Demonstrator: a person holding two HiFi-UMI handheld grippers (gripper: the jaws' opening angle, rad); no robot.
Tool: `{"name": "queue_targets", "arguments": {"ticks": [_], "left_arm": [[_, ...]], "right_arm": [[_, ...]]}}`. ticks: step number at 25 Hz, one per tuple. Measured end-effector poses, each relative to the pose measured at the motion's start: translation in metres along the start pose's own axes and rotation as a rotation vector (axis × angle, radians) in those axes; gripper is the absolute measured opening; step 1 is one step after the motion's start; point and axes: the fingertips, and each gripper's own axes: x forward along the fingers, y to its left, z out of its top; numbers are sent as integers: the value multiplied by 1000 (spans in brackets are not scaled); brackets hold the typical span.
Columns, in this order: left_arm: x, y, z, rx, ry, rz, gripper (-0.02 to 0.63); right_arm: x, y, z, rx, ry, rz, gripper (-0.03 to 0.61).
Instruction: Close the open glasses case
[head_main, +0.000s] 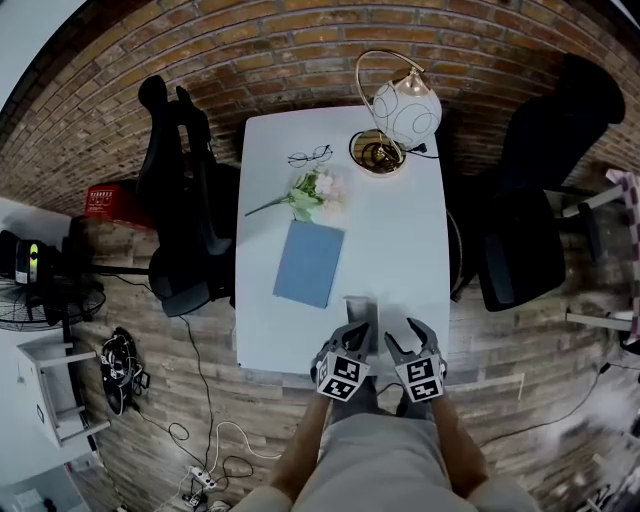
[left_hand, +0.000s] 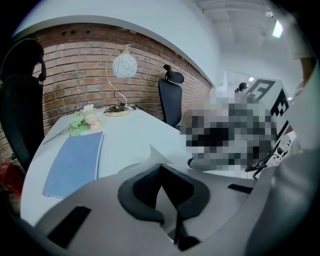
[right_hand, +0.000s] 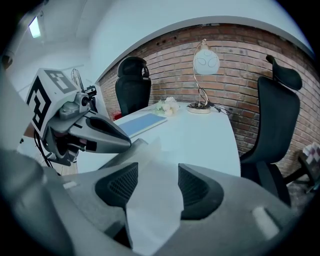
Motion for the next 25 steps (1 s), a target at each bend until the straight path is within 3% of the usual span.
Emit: {"name": "queue_targets", "arguments": {"ticks": [25], "left_arm": [[4, -9, -22, -27, 39, -30, 3]], "right_arm": [[17, 22, 3, -50, 9, 54, 253]]}}
